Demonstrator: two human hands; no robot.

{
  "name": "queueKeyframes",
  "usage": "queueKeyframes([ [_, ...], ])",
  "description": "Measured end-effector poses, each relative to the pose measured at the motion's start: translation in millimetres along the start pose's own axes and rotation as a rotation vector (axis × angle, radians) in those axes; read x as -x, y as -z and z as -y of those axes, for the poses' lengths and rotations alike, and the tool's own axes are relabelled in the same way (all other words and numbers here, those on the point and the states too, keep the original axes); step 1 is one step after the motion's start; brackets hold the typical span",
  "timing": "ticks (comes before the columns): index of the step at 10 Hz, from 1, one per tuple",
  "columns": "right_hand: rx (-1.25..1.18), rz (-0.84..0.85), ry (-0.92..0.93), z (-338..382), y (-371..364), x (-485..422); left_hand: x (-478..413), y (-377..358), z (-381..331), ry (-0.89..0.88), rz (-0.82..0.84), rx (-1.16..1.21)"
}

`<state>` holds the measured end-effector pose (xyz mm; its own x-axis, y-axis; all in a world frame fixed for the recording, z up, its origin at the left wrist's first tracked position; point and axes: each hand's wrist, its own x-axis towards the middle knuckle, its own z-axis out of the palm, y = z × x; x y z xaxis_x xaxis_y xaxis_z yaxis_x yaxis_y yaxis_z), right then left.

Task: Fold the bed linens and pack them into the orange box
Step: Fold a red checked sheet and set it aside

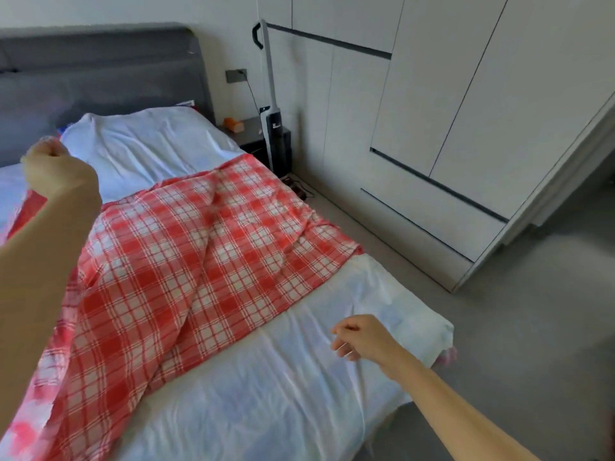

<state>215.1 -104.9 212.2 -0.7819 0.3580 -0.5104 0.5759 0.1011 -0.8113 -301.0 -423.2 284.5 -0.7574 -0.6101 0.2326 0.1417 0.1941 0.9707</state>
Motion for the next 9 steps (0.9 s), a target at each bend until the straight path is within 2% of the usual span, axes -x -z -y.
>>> queueKeyframes([
  [1, -0.030, -0.067, -0.087, -10, 65, -47, 150, -111, -100, -0.094, 0.203, 0.235],
  [2, -0.036, -0.132, -0.133, -18, 119, -85, 244, -155, -202, -0.213, 0.428, 0.060],
  [3, -0.089, -0.201, -0.180, -26, 166, -125, 331, -224, -218, -0.380, 0.672, -0.018],
  [4, -0.126, -0.223, -0.243, -44, 196, -161, 427, -268, -160, -0.402, 0.977, -0.128],
  [5, -0.135, -0.191, -0.311, -69, 219, -198, 490, -288, -58, -0.201, 1.112, -0.261],
  [6, -0.130, -0.133, -0.362, -93, 233, -241, 533, -294, 15, -0.039, 1.126, -0.385],
  [7, -0.100, -0.103, -0.366, -111, 247, -297, 559, -305, 63, 0.057, 1.059, -0.467],
  [8, 0.040, -0.120, -0.338, -140, 261, -376, 562, -333, 99, 0.134, 0.907, -0.512],
  [9, 0.191, -0.175, -0.302, -146, 271, -442, 560, -354, 126, 0.093, 0.845, -0.583],
])
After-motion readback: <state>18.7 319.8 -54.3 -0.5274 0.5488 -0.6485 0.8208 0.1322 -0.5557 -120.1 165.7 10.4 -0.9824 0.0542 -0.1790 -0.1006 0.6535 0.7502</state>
